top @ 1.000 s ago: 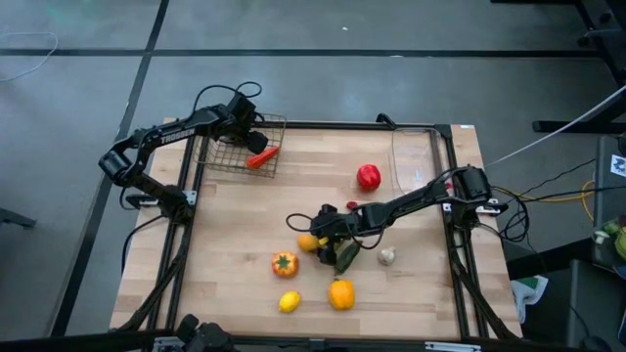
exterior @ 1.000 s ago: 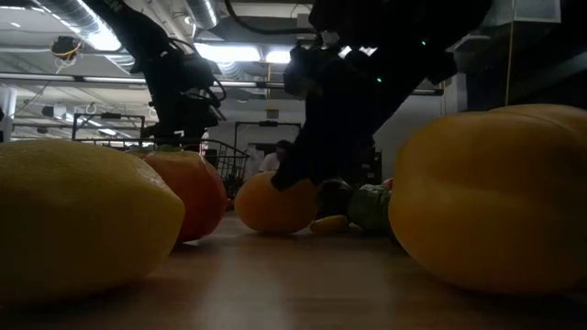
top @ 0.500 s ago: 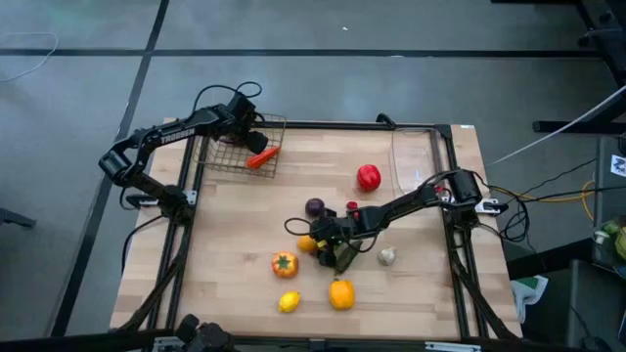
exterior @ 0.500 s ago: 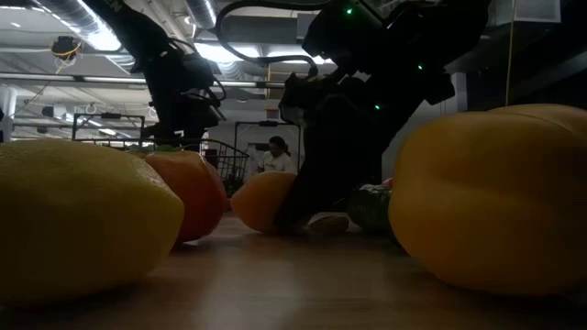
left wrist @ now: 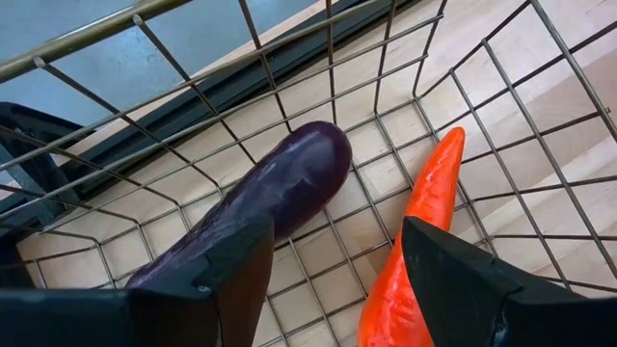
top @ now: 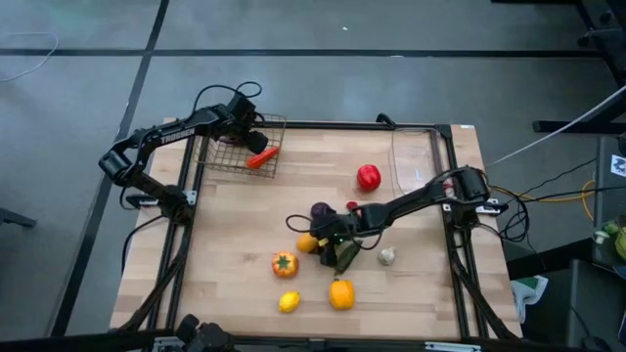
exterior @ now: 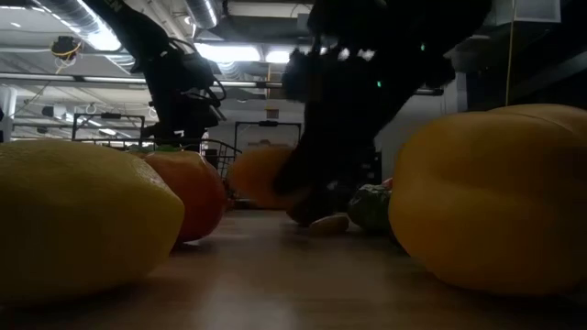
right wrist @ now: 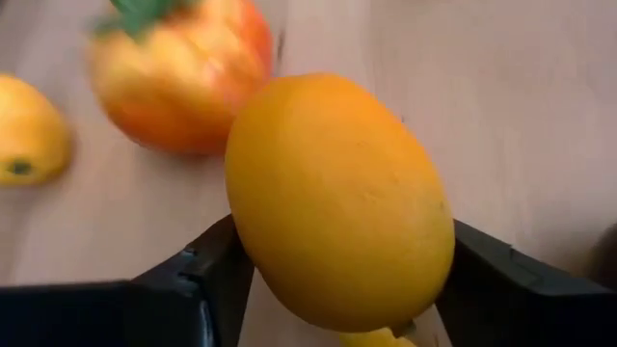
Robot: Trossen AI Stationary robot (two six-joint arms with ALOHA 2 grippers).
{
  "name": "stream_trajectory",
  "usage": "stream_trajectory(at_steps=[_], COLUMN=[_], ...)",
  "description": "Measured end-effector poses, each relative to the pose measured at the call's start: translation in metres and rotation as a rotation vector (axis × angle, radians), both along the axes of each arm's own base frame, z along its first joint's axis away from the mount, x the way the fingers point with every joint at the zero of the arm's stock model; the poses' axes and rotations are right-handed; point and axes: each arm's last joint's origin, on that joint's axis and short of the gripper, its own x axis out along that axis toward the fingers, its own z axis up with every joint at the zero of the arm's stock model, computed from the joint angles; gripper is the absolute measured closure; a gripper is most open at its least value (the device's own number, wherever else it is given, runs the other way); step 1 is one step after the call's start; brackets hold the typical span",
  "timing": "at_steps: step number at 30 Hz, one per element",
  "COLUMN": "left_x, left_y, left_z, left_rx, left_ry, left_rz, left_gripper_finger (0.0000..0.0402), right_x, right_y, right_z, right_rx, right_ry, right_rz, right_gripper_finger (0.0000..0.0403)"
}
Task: Sort produce into baskets
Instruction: Put the top yellow lemon into the transparent bin
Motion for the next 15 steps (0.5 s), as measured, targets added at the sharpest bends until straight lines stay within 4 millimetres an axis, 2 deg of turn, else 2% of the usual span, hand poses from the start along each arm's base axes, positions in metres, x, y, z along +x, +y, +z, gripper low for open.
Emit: stream_trajectory(at_steps=[7,15], left_x=[0.002,0.015], left_y=[0.002,0.009], left_z=[0.006,0.042], left_rx=[0.012,0.006], left_ry=[-0.011,-0.205], left_rz=[0.001,-0.063], left_gripper_finger=[0.0176,0.0176], right_x=[-0.015,-0.051], right_y=[-0.007,-0.042], right_z=[0.053,0.112], right_rx=[0.009,-0.049], right_ry=[-0.081,-0.104], right_rz=[-0.006,-0.109], right_gripper_finger=[0.0145,0.0144])
